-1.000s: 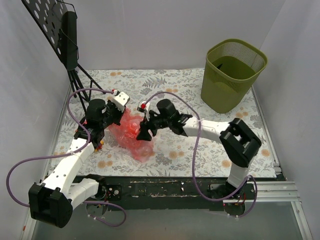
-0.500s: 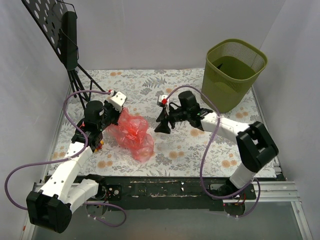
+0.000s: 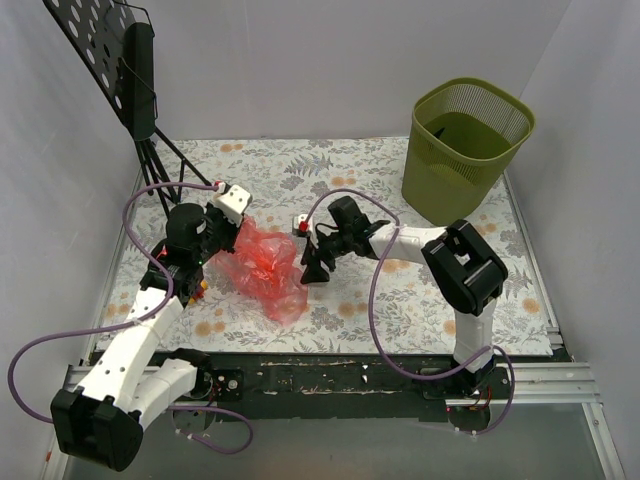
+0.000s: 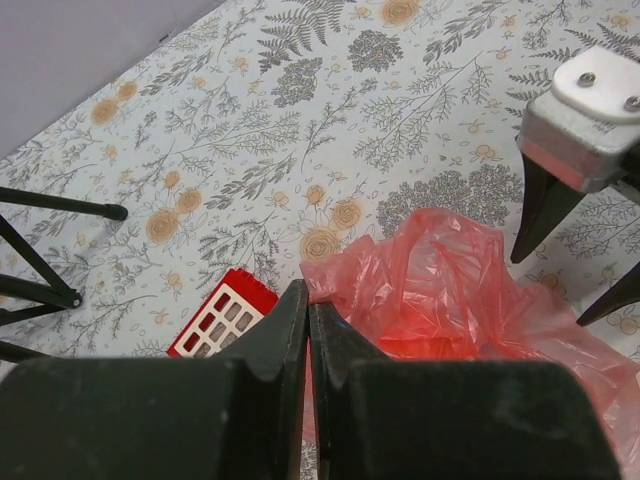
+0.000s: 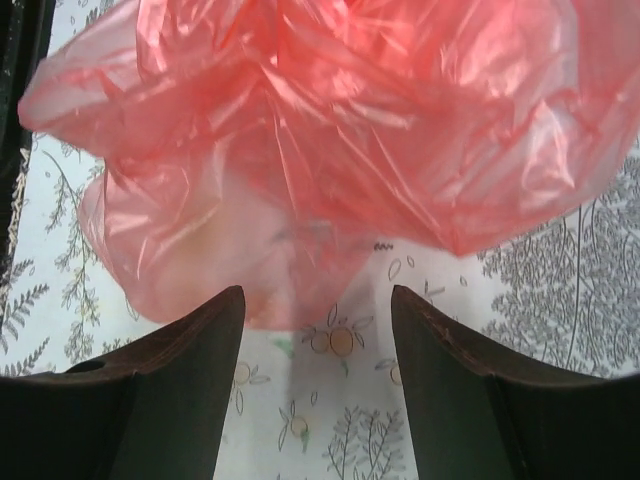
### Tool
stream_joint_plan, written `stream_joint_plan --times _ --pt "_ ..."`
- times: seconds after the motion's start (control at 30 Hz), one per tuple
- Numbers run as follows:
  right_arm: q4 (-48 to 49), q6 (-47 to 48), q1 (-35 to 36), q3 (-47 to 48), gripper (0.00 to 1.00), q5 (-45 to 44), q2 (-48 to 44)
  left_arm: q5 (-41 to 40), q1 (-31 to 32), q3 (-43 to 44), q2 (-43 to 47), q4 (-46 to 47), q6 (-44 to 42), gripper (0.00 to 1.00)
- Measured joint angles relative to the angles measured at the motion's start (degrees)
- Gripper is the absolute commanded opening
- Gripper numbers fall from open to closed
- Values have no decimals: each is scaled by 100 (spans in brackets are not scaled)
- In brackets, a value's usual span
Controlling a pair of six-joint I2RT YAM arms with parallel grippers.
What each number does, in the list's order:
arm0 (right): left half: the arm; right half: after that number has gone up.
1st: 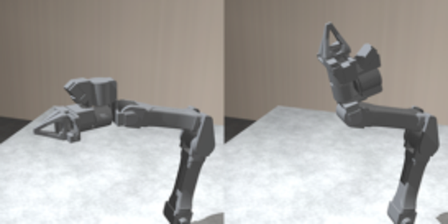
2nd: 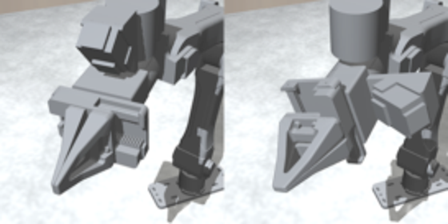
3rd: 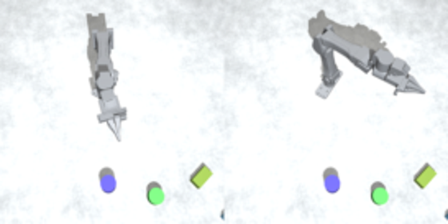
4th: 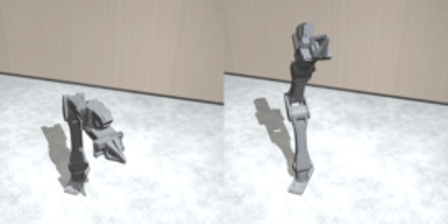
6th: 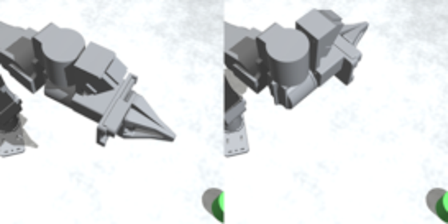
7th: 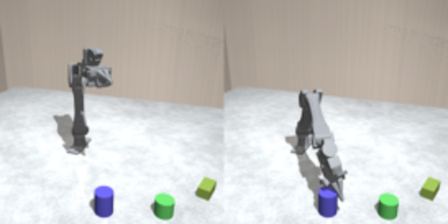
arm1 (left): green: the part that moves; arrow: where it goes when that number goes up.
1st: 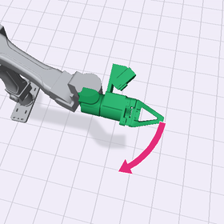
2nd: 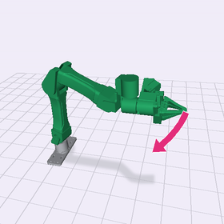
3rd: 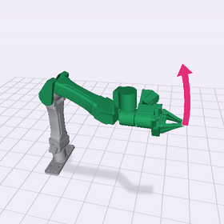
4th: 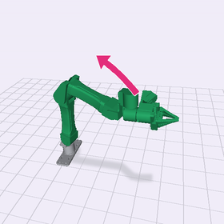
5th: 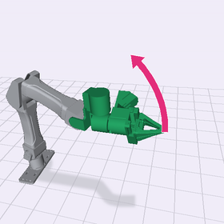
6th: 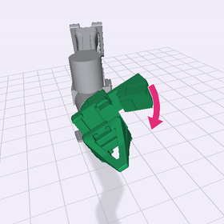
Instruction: Put the trash bags into the trash bin
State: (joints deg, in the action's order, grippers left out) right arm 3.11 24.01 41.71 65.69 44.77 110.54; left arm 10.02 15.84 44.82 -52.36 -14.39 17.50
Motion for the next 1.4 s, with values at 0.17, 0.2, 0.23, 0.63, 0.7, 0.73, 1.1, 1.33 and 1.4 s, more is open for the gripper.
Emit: stream_joint_plan --times 0.17,0.2,0.23,0.63,0.7,0.73,1.1,1.33,1.4 --pt "271 -162 297 155 48 -304 245 -20 0 0 57 -74 98 0" --pt "306 -177 341 175 37 -393 319 -28 0 0 57 -85 118 0" --pt "326 -192 389 188 23 -507 415 -44 0 0 57 -105 140 0" --pt "-173 837 42 -455 1 -4107 -1207 -435 0 146 -273 -162 544 0" --pt "-114 1187 -136 -439 1 -4898 -1679 -522 0 262 -442 -166 693 0" --pt "-87 1338 -212 -411 1 -5265 -1891 -562 0 330 -529 -153 785 0" --pt "55 2138 -354 595 1 -6679 -1462 -72 -4 3005 -3440 101 2389 0" --pt "74 2618 -1193 6474 1 -7038 1572 -13 -227 8120 -6406 129 2636 0" --pt "1056 3095 -1370 7114 1 -6975 1676 -42 -275 8684 -6415 463 2557 0"
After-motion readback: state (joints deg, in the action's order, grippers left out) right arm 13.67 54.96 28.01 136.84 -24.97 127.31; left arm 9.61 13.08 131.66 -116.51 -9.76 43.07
